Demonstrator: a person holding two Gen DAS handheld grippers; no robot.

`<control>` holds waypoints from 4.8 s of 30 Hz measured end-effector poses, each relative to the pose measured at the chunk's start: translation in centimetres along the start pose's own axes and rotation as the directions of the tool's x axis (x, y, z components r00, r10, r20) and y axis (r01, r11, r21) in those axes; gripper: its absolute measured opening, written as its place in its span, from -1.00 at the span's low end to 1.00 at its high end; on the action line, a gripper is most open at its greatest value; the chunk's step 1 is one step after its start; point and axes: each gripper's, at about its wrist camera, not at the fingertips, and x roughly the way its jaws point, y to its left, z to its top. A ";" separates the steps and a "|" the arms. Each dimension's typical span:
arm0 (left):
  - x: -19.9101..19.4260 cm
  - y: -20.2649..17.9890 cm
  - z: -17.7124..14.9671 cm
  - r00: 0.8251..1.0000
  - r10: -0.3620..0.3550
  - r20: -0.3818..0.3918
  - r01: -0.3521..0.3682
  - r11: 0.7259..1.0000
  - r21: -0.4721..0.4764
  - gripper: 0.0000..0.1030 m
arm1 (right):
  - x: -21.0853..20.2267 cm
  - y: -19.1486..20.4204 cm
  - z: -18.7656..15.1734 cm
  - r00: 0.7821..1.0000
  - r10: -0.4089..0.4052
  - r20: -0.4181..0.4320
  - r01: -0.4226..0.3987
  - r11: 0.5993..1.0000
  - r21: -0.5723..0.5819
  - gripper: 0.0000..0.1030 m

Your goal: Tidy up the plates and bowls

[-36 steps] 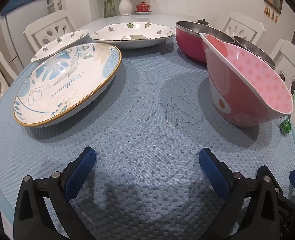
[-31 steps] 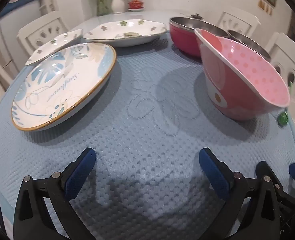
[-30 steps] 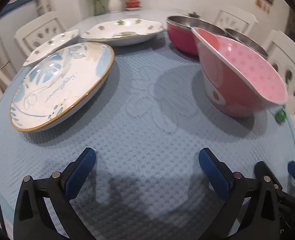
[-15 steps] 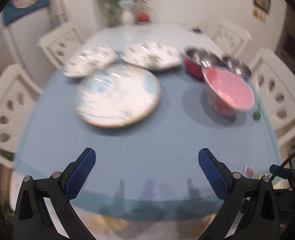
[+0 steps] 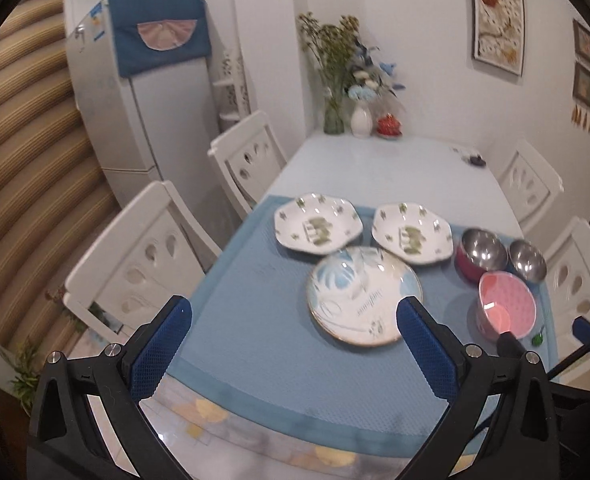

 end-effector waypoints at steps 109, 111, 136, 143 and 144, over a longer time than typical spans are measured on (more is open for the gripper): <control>33.9 -1.7 -2.1 0.843 -0.319 -0.434 0.396 0.913 0.100 0.20 | 30.3 1.5 2.0 0.927 0.070 -0.367 0.016 0.974 0.227 -0.12; 33.9 -1.6 -2.0 0.836 -0.339 -0.432 0.413 0.906 0.089 0.08 | 30.4 1.5 2.1 0.927 0.091 -0.363 -0.005 0.973 0.231 -0.19; 31.0 1.6 -2.5 0.805 -0.440 -0.397 0.430 0.895 -0.120 -0.18 | 28.0 3.8 0.7 0.892 0.186 -0.412 -0.075 0.960 0.271 -0.17; 28.4 5.4 -2.8 0.838 -0.393 -0.378 0.367 0.919 -0.143 -0.10 | 25.4 7.5 0.8 0.885 0.205 -0.417 -0.112 0.965 0.236 -0.17; 28.1 6.1 -3.0 0.840 -0.386 -0.381 0.357 0.922 -0.148 -0.10 | 25.1 8.2 0.6 0.882 0.207 -0.423 -0.119 0.967 0.226 -0.17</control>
